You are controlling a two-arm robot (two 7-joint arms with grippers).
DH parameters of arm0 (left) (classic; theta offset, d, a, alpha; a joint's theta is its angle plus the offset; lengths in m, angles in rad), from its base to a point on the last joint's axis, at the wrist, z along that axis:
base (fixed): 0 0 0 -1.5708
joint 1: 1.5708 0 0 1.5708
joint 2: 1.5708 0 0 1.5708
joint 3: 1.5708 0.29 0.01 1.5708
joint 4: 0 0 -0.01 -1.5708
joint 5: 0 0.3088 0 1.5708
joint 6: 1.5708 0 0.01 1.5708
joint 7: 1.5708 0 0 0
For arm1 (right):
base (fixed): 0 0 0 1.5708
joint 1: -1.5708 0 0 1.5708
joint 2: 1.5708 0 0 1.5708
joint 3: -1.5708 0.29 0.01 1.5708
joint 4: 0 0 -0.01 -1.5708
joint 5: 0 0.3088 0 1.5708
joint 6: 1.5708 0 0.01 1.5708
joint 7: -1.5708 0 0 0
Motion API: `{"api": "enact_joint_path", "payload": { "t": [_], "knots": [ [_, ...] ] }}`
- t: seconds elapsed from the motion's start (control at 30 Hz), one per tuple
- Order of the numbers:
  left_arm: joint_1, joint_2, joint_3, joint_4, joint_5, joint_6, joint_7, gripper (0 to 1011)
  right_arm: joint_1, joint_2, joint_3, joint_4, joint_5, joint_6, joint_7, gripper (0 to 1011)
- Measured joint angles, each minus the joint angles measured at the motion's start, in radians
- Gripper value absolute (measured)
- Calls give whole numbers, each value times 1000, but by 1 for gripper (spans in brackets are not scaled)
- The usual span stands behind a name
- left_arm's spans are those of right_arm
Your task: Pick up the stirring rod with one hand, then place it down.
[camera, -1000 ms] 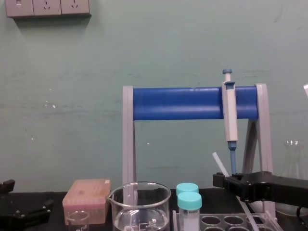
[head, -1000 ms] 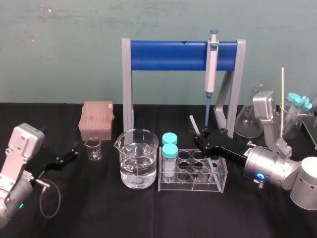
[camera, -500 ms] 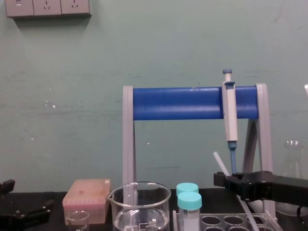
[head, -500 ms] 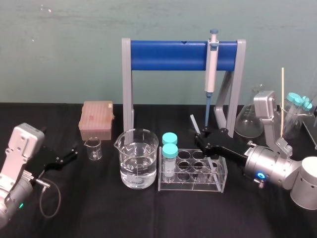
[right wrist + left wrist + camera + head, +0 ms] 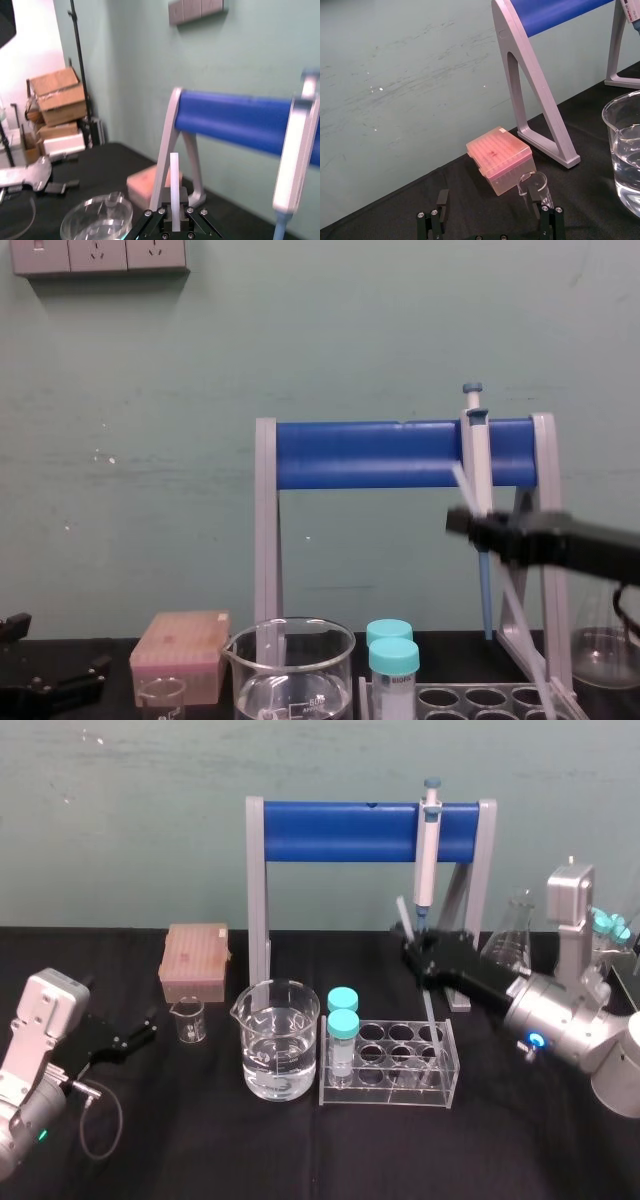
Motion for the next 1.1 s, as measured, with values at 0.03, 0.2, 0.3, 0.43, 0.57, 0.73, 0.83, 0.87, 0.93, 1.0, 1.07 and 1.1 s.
{"api": "enact_joint_path", "payload": {
  "t": [0.03, 0.2, 0.3, 0.43, 0.57, 0.73, 0.83, 0.87, 0.93, 1.0, 1.07, 1.1],
  "knots": [
    [0, 0, 0, 0, 0, 0, 0, 1000, 4, -2, 5, -6, -1, -18, -3, 71],
    [0, 0, 0, 0, 0, 0, 0, 1000, 15, -13, 26, -6, -24, -122, -16, 71],
    [0, 0, 0, 0, 0, 0, 0, 1000, 19, -25, 48, 12, -35, -206, -16, 72],
    [0, 0, 0, 0, 0, 0, 0, 1000, 20, -46, 83, 54, -24, -328, 20, 71],
    [0, 0, 0, 0, 0, 0, 0, 1000, 9, -62, 103, 81, -5, -391, 55, 72],
    [0, 0, 0, 0, 0, 0, 0, 1000, -17, -71, 116, 104, -6, -443, 76, 71],
    [0, 0, 0, 0, 0, 0, 0, 1000, -29, -71, 120, 109, -14, -447, 78, 72],
    [0, 0, 0, 0, 0, 0, 0, 1000, -37, -71, 122, 110, -20, -447, 77, 71],
    [0, 0, 0, 0, 0, 0, 0, 1000, -44, -70, 125, 110, -26, -446, 75, 71],
    [0, 0, 0, 0, 0, 0, 0, 1000, -52, -69, 132, 110, -33, -443, 68, 71],
    [0, 0, 0, 0, 0, 0, 0, 1000, -55, -69, 135, 110, -35, -441, 64, 71],
    [0, 0, 0, 0, 0, 0, 0, 1000, -55, -69, 135, 109, -35, -441, 64, 72]
  ]
}}
